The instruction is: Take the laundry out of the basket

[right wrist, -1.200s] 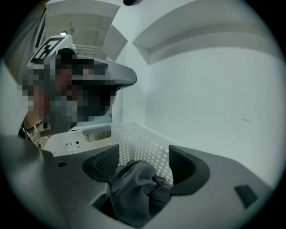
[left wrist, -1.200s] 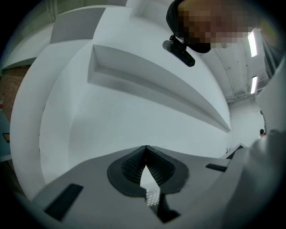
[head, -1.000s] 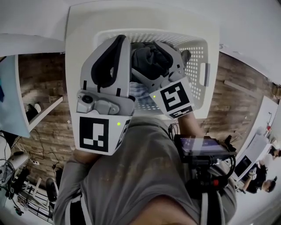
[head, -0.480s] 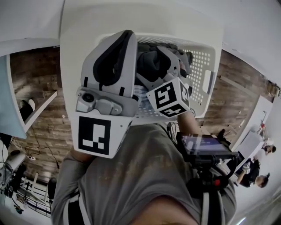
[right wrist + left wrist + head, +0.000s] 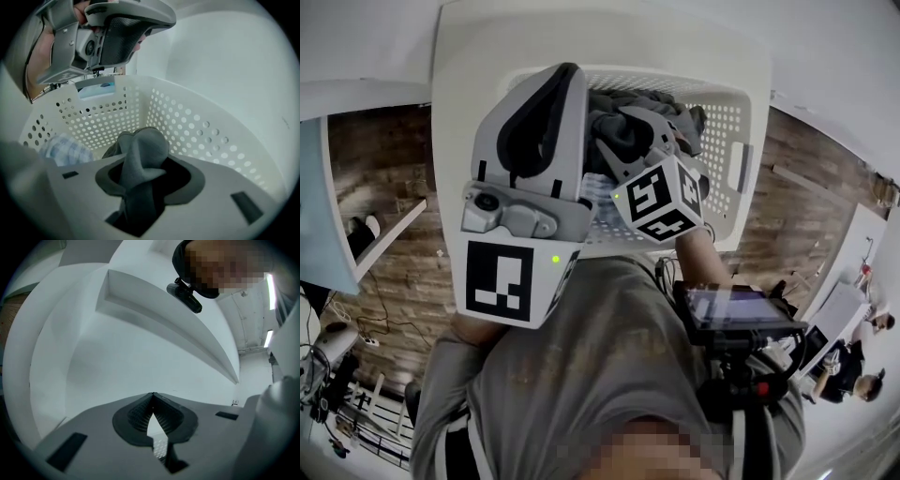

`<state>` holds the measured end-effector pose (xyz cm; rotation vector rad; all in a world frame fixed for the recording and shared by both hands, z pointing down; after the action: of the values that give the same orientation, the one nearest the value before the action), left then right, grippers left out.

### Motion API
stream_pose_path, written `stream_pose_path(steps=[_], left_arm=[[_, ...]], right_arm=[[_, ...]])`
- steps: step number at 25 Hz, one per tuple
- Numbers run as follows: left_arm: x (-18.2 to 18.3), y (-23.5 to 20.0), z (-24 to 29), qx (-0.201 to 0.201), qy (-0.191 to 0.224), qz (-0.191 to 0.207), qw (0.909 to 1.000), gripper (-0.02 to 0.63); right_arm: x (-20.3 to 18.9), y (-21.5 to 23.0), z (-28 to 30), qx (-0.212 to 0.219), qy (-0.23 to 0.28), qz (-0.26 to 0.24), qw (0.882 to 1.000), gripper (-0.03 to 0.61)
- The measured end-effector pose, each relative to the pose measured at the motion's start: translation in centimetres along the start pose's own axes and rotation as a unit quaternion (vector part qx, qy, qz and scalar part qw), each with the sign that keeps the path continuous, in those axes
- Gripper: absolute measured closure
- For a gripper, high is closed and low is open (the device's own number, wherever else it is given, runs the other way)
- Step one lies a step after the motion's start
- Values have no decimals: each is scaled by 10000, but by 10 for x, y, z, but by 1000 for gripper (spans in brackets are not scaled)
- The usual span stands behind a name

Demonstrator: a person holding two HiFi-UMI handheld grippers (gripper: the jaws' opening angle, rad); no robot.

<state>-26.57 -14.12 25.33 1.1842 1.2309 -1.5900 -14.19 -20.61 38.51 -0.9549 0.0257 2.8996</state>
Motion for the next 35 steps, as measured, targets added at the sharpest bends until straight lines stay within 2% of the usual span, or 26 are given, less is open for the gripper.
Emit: stream_pose_path(steps=[3,8,13,17,21,28,31,35], left_arm=[[5,12,-10,-22,77,90,9999,606],[15,25,-26,-68,277,259,9993,606],[23,43,-47,-132,387,417,9983,606],[32,55,-67,-111,561,515,9970,606],[36,55,-84,-72,711,556,9959,606],[51,69,-110,-221,1112,632,9915,606],[59,92,-117,-417,1297,685,9883,606],[62,102,-121,-697,1385,688,9855,606]], right_arm=[[-2,-1,-12,-24,141,101,9998,442],[0,-2,-36,-255,609,265,9975,462],[3,-3,-66,-554,1320,449,9887,468],[15,-6,-100,-802,1934,448,9768,471],[31,-12,-130,-1056,2565,423,9598,471],[54,-32,-211,-1821,3605,144,9147,472],[48,-39,-259,-2322,3772,61,8965,472],[40,-51,-293,-2789,3841,-38,8801,472]])
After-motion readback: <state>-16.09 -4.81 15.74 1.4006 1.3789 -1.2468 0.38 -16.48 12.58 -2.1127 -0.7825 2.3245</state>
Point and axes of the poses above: the fingertips, and each gripper's own axes: z forward along the fingers, y to its right, x out of its top, the point moved 9 cm from there along -z, backward along the fingers, and after that the axes turned 10 degrees about x, right-handed, at the moved point
